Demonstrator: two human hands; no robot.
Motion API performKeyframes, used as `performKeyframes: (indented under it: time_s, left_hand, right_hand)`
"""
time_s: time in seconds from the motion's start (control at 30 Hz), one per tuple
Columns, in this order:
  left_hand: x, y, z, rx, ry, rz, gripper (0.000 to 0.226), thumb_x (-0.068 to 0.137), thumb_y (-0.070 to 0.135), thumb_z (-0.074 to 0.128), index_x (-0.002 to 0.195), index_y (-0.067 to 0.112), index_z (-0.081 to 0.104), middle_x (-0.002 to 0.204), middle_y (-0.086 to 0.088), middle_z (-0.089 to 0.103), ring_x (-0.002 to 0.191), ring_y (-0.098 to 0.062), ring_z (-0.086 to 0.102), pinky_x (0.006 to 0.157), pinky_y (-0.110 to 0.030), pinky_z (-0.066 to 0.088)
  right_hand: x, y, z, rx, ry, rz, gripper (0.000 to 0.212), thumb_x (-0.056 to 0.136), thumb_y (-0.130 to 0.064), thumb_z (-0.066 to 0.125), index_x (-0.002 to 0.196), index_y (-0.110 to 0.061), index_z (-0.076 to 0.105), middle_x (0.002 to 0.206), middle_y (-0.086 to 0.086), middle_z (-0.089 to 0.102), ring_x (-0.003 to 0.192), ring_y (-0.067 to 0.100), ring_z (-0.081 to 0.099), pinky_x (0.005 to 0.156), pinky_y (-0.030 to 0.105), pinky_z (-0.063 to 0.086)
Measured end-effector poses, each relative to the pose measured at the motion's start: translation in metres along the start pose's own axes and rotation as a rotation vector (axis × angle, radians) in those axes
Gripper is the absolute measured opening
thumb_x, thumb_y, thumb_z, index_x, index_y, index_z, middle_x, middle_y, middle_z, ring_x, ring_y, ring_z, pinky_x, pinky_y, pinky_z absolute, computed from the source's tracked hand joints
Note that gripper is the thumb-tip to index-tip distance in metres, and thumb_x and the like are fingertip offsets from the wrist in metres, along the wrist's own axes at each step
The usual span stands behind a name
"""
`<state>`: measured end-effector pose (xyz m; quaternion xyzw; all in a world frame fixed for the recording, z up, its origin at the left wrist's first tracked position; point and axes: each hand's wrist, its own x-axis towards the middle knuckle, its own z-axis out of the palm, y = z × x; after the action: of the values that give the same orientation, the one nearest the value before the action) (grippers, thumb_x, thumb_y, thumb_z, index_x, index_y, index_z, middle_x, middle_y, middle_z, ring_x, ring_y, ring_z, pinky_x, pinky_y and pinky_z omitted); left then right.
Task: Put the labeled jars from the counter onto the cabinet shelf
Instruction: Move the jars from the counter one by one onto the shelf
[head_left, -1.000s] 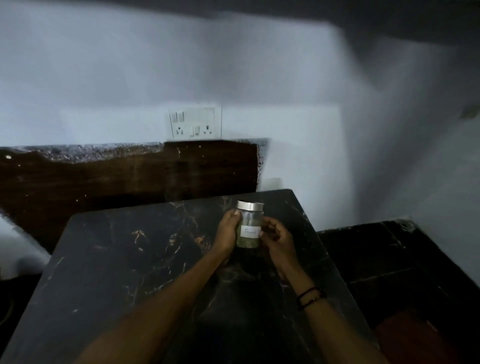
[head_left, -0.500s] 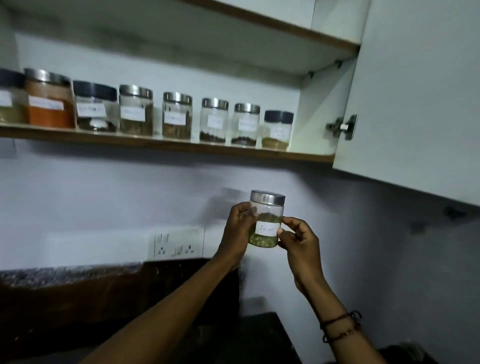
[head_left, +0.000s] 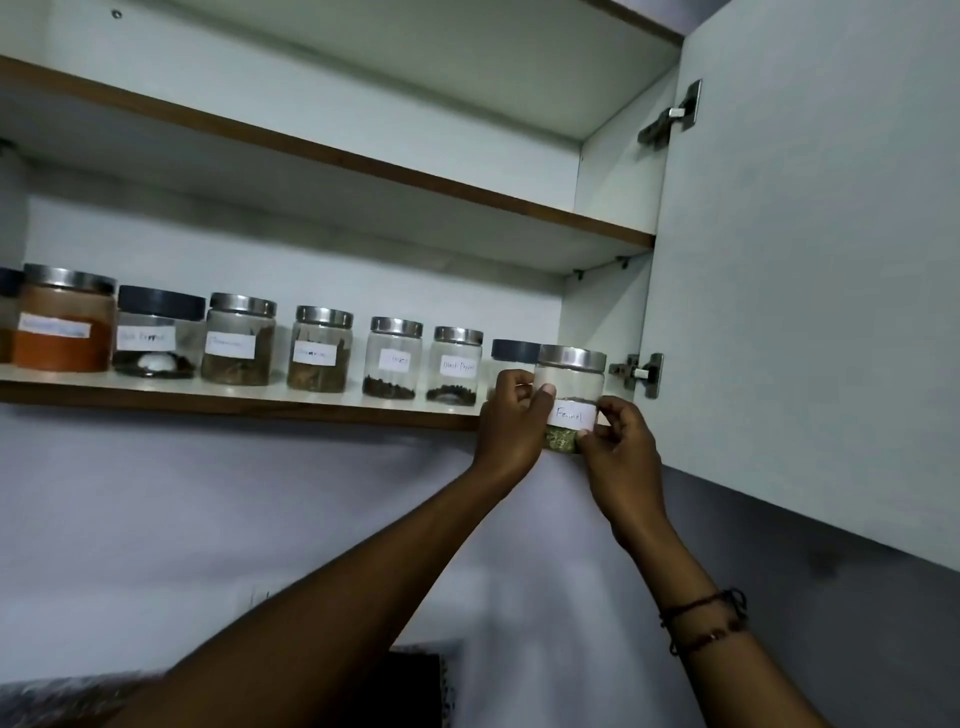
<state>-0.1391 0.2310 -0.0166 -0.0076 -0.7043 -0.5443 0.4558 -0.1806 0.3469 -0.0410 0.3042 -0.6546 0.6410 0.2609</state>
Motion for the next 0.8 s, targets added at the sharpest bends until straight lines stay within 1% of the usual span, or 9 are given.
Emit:
performKeyframes:
  time_s: [0.1,0.17,0.3,0.33,0.47,0.57,0.67,0.73,0.8]
  left_hand:
    - [0.019,0.005,0.017,0.065,-0.014,0.005,0.032,0.098,0.028,0.055,0.126,0.011,0.053,0.124,-0.011,0.065,0.111,-0.026,0.063,0.097,-0.044,0.053]
    - [0.032,0.004,0.028,0.117,-0.034,0.028,0.034,0.097,0.024,0.055,0.128,0.010,0.053,0.126,-0.011,0.063,0.113,-0.027,0.061,0.099,-0.046,0.051]
    - [0.054,-0.006,0.050,0.233,-0.118,0.036,0.042,0.091,0.012,0.057,0.132,0.010,0.052,0.128,-0.015,0.059,0.115,-0.030,0.060,0.100,-0.047,0.051]
    - [0.059,-0.010,0.054,0.254,-0.143,0.037,0.043,0.089,0.010,0.057,0.132,0.010,0.052,0.127,-0.016,0.059,0.115,-0.032,0.060,0.100,-0.047,0.050]
    - [0.075,-0.024,0.067,0.336,-0.238,0.015,0.048,0.087,0.008,0.057,0.134,0.011,0.047,0.128,-0.017,0.058,0.116,-0.032,0.057,0.100,-0.046,0.049]
    - [0.086,-0.033,0.077,0.374,-0.282,-0.014,0.054,0.090,0.010,0.056,0.141,0.010,0.040,0.133,-0.018,0.057,0.121,-0.033,0.056,0.103,-0.047,0.048]
    - [0.100,-0.035,0.084,0.419,-0.317,-0.073,0.068,0.093,0.017,0.056,0.152,0.009,0.024,0.144,-0.020,0.049,0.131,-0.035,0.050,0.109,-0.047,0.043]
    - [0.109,-0.036,0.087,0.472,-0.360,-0.117,0.077,0.096,0.021,0.055,0.157,0.007,0.009,0.150,-0.021,0.042,0.134,-0.036,0.046,0.111,-0.047,0.042]
    - [0.115,-0.037,0.087,0.537,-0.415,-0.132,0.084,0.098,0.024,0.053,0.157,0.005,-0.003,0.153,-0.023,0.038,0.135,-0.036,0.045,0.111,-0.044,0.042]
  right_hand:
    - [0.026,0.003,-0.003,-0.101,-0.006,-0.020,0.040,0.090,-0.002,0.054,0.126,-0.018,0.054,0.115,-0.007,0.062,0.097,0.010,0.062,0.067,0.009,0.042]
    - [0.042,0.009,-0.005,-0.129,-0.009,-0.037,0.038,0.092,-0.002,0.053,0.128,-0.016,0.053,0.116,-0.005,0.060,0.099,0.011,0.059,0.069,0.010,0.043]
    - [0.071,0.023,-0.002,-0.160,0.015,-0.005,0.036,0.093,-0.004,0.054,0.127,-0.014,0.053,0.120,0.005,0.061,0.102,0.020,0.059,0.088,0.034,0.051]
    - [0.077,0.028,0.000,-0.171,0.019,-0.004,0.034,0.092,-0.004,0.054,0.125,-0.013,0.054,0.120,0.008,0.062,0.102,0.021,0.059,0.089,0.035,0.050]
    - [0.096,0.046,0.008,-0.202,0.013,0.016,0.023,0.091,-0.006,0.056,0.110,-0.018,0.055,0.114,0.008,0.062,0.094,0.020,0.057,0.083,0.033,0.050]
    - [0.112,0.057,0.015,-0.252,0.007,0.040,0.026,0.088,0.000,0.053,0.111,-0.012,0.057,0.109,0.008,0.061,0.092,0.021,0.058,0.080,0.032,0.049]
    - [0.127,0.063,0.022,-0.280,0.023,0.044,0.013,0.088,-0.003,0.055,0.093,-0.015,0.054,0.097,0.004,0.058,0.076,0.012,0.053,0.060,0.021,0.038]
    - [0.134,0.066,0.026,-0.320,0.020,0.039,0.026,0.090,-0.006,0.056,0.075,-0.024,0.045,0.090,0.003,0.057,0.070,0.007,0.050,0.054,0.017,0.032]
    - [0.137,0.070,0.028,-0.351,0.007,0.036,0.032,0.090,-0.008,0.056,0.070,-0.026,0.040,0.091,0.006,0.059,0.076,0.014,0.053,0.054,0.020,0.033]
